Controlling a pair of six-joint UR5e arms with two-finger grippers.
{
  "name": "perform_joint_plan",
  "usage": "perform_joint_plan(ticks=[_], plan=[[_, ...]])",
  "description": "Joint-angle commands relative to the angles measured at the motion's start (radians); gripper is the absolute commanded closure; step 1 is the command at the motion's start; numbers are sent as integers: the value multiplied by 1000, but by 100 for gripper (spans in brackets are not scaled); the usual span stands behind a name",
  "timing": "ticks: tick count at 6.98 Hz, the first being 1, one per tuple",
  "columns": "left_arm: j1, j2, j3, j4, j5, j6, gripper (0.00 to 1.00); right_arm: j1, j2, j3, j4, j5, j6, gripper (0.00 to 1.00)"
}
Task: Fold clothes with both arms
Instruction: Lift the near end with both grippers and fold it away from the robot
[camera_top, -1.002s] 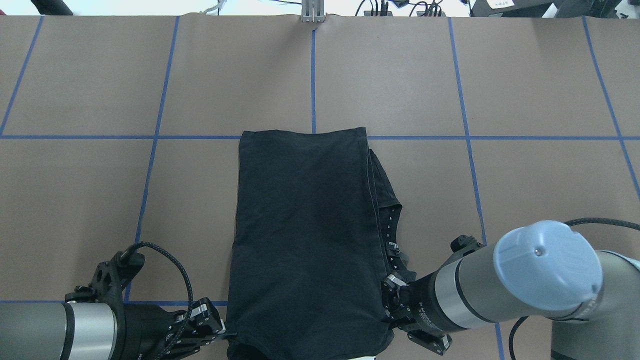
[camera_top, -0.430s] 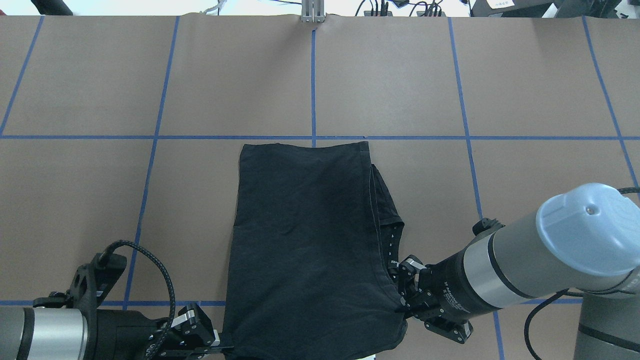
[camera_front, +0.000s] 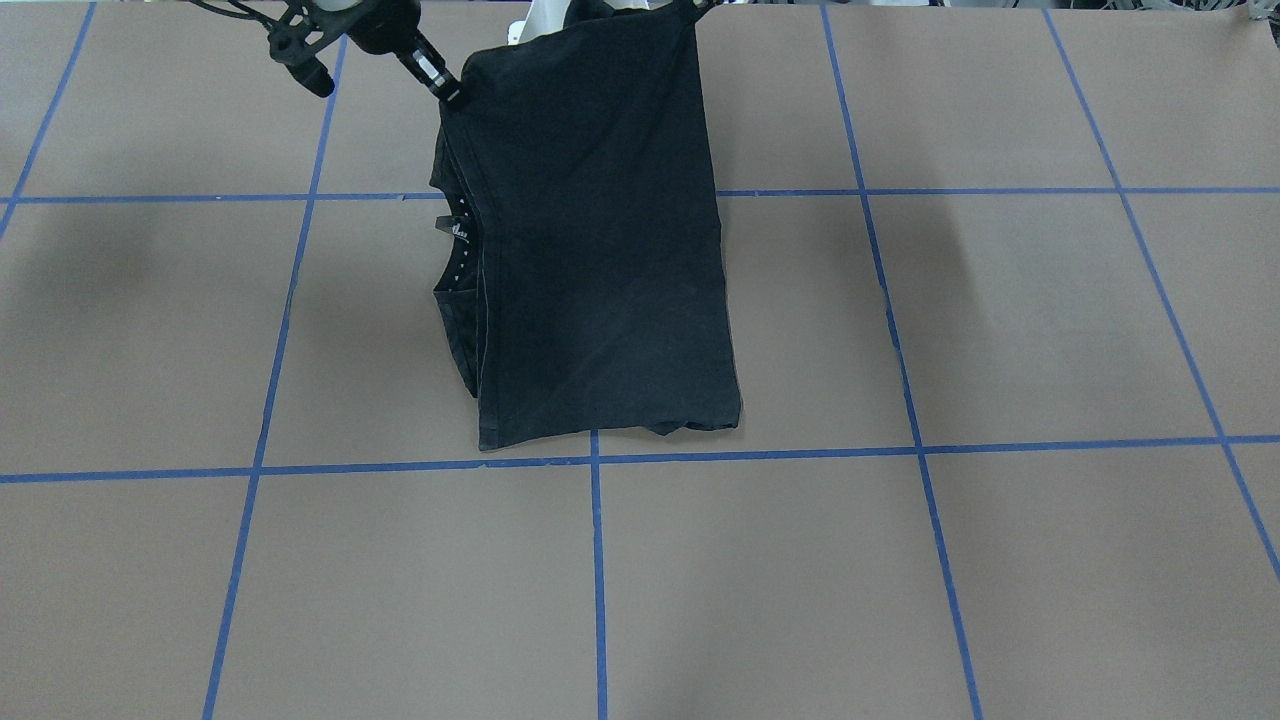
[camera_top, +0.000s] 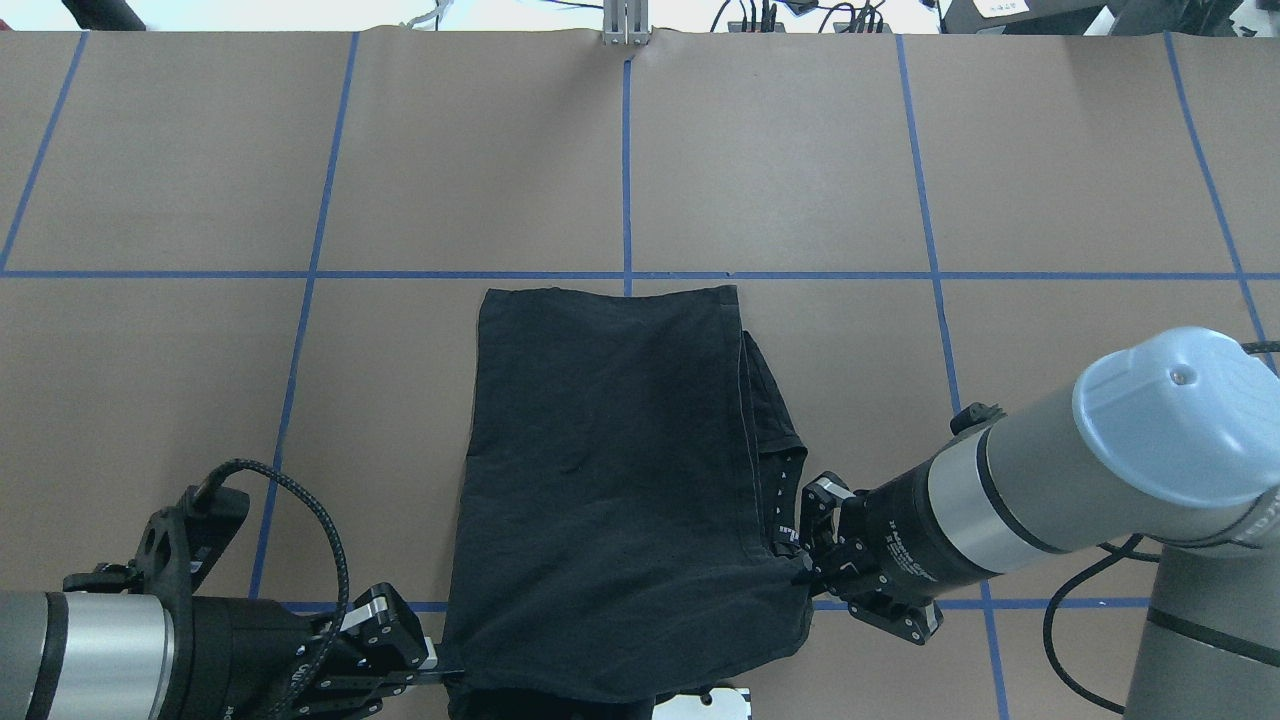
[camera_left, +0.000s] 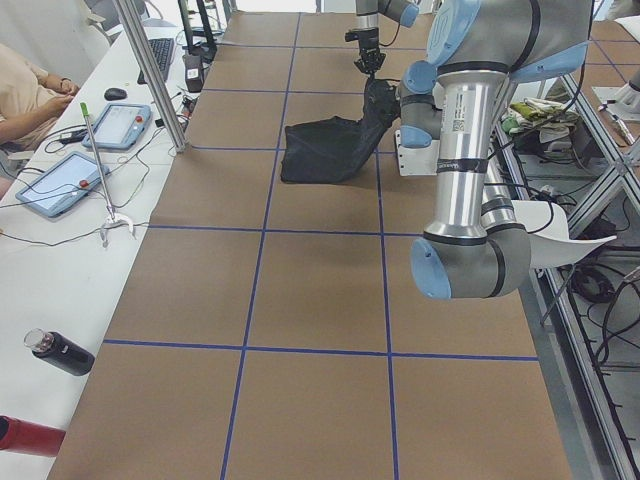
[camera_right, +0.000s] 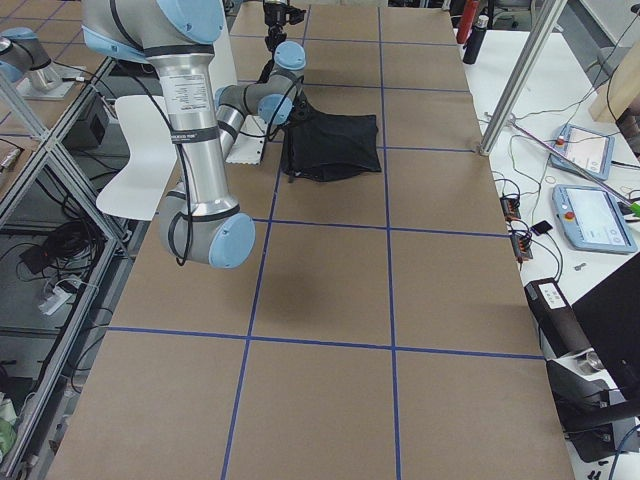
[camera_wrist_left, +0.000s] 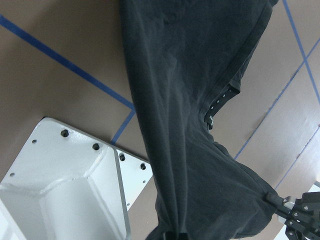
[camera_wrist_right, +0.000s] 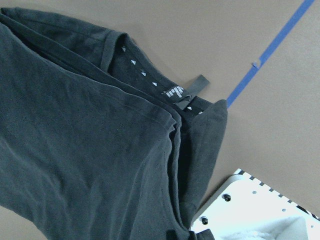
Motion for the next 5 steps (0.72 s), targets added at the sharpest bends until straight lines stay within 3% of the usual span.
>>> perform_joint_plan(ticks=[1, 3, 5], plan=[[-71, -67, 104, 1, -2, 32, 100, 54, 56, -84, 1, -1, -6, 100], [-132, -73, 139, 2, -3, 90, 100, 88, 100, -159, 1, -4, -21, 100], [-195, -157, 241, 2, -3, 107, 100, 111, 126, -225, 3, -12, -79, 100]])
